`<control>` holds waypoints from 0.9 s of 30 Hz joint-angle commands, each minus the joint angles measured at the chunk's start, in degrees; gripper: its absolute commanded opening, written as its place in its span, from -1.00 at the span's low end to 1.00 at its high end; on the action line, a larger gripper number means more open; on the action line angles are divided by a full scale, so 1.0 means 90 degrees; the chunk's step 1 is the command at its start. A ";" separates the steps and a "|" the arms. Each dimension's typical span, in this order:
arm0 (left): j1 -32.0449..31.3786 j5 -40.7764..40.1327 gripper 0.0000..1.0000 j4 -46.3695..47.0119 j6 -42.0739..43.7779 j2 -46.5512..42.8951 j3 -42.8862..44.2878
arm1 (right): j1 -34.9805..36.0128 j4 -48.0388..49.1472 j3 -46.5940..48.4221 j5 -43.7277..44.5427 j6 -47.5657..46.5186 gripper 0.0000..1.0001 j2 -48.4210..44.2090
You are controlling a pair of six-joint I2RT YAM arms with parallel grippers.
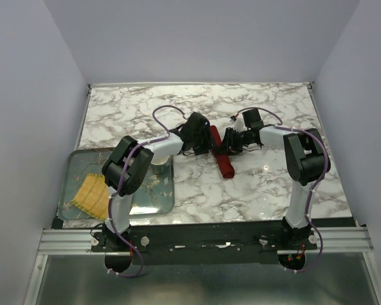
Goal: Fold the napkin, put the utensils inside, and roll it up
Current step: Roll the napkin with the utensil
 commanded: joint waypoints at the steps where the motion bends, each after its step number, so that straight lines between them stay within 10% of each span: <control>1: -0.0080 -0.0346 0.21 0.0136 -0.0276 0.0134 0.0089 | 0.0070 0.0218 -0.0405 0.0007 0.0292 -0.28 0.0096; 27: 0.0233 -0.0474 0.29 0.1338 -0.1116 -0.0179 -0.0565 | 0.0050 0.0511 -0.0650 -0.0032 0.0440 -0.28 0.0037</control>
